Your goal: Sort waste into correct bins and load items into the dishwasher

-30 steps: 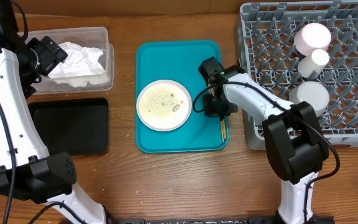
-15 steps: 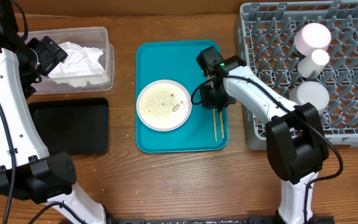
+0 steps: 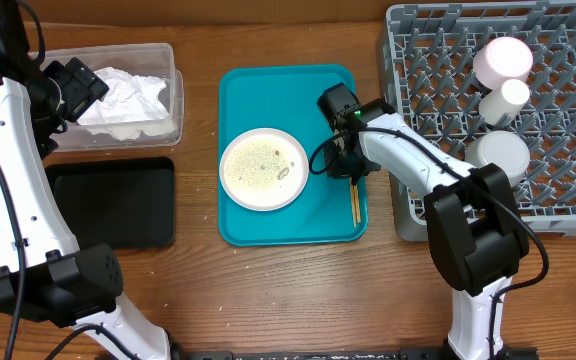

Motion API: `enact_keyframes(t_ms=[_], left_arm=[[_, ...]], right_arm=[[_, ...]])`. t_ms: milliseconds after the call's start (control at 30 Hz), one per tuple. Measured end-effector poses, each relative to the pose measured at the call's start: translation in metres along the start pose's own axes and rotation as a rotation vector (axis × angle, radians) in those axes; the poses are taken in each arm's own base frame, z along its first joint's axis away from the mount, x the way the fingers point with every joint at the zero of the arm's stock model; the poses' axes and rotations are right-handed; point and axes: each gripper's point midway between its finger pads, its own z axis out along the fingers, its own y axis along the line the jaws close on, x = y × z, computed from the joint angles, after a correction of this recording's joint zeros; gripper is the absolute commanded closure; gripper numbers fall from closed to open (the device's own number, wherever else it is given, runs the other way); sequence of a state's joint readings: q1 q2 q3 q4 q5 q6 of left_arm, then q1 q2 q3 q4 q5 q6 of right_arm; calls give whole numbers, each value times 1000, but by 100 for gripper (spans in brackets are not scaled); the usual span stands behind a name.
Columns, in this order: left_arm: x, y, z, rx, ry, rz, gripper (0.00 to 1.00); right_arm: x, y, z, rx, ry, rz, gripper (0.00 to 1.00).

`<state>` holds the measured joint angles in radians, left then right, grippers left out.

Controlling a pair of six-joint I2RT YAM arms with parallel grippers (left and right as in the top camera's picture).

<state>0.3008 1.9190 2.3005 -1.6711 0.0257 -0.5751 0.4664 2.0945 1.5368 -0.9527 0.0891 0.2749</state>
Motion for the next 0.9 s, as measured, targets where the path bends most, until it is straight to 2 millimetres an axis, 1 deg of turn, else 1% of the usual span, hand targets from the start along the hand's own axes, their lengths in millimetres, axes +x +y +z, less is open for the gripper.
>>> enact_keyframes(t_ms=[333,433,567,800,900], left_arm=[[0,0,0,0,0,0,0],[0,0,0,0,0,0,0],[0,0,0,0,0,0,0],[0,0,0,0,0,0,0],[0,0,0,0,0,0,0]], right_arm=[[-2,-2,0,14,-11,-11,81],[-2,-3,5,14,-18,-9,81],[4,-3,12,11,-7,-11,81],[4,-2,14,8,-13,-14,81],[1,-2,15,3,-33,-11,85]])
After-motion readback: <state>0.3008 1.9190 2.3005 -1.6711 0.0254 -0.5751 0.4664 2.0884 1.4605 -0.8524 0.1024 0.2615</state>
